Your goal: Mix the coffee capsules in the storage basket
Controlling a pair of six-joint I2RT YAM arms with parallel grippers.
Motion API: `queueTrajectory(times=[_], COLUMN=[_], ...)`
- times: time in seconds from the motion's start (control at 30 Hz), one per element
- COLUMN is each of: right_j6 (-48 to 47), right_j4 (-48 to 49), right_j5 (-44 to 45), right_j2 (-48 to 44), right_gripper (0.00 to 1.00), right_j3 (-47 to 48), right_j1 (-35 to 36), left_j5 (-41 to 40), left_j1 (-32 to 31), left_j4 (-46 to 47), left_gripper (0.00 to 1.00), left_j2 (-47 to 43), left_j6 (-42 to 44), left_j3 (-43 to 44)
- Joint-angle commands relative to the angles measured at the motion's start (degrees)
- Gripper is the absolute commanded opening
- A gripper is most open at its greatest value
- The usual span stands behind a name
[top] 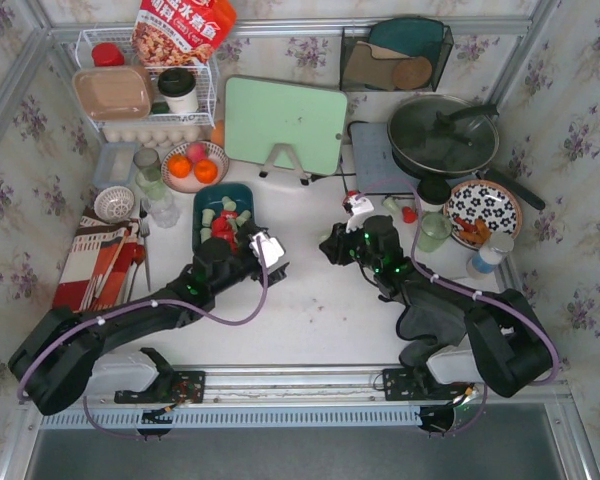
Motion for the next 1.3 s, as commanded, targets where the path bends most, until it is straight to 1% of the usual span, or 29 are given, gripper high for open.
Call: queueTrajectory(times=[0.0, 0.07, 0.2, 0.3, 0.33, 0.4, 0.63, 0.87, 1.1, 1.27], right_j6=[4.3, 5.6, 6.5, 6.7, 7.0, 7.2, 7.2, 7.1, 7.1, 7.1], right_j4=[13.0, 15.1, 16.2, 16.4, 16.4, 16.6, 16.8, 16.4, 15.9, 15.8], right_j5=[-8.9, -10.8, -13.3, -14.1, -13.9, -13.8, -15.2, -15.0, -15.3, -16.0], right_j2=[-1.2, -1.8, -2.5, -2.6, -2.6, -2.4, -1.7, -1.7, -1.0, -0.7], right_gripper=[0.25, 0.25, 0.25, 0.25, 0.25, 0.26, 0.27, 0.27, 0.3, 0.3], right_j3=[-1.5, -2.2, -2.4, -2.4, -2.3, -2.3, -2.0, -1.9, -1.5, -1.2], right_j1=[0.5, 0.6, 0.7, 0.7, 2.6, 3.1, 3.7, 3.8, 3.7, 3.8], left_j5=[0.8, 2.4, 5.4, 2.9, 1.9, 0.2, -5.5, -5.8, -7.0, -7.4], left_j1=[-2.0, -2.4, -3.7, -5.3, -5.8, -6.6, -9.0, -10.8, -11.9, -12.2], left_j4=[8.4, 9.8, 9.7, 10.7, 11.1, 11.6, 13.7, 14.4, 15.3, 15.6], left_gripper=[1.0, 0.99, 0.99, 1.0, 1.0, 0.99, 0.95, 0.89, 0.72, 0.57], left_j2=[2.9, 4.8, 8.2, 10.5, 11.6, 13.6, 16.3, 17.0, 16.8, 17.0], left_j6=[9.2, 10.4, 13.2, 14.9, 15.5, 16.8, 19.0, 20.8, 21.4, 20.9], left_j3=[1.0, 1.7, 3.8, 5.5, 5.9, 6.6, 8.2, 8.4, 8.2, 8.3])
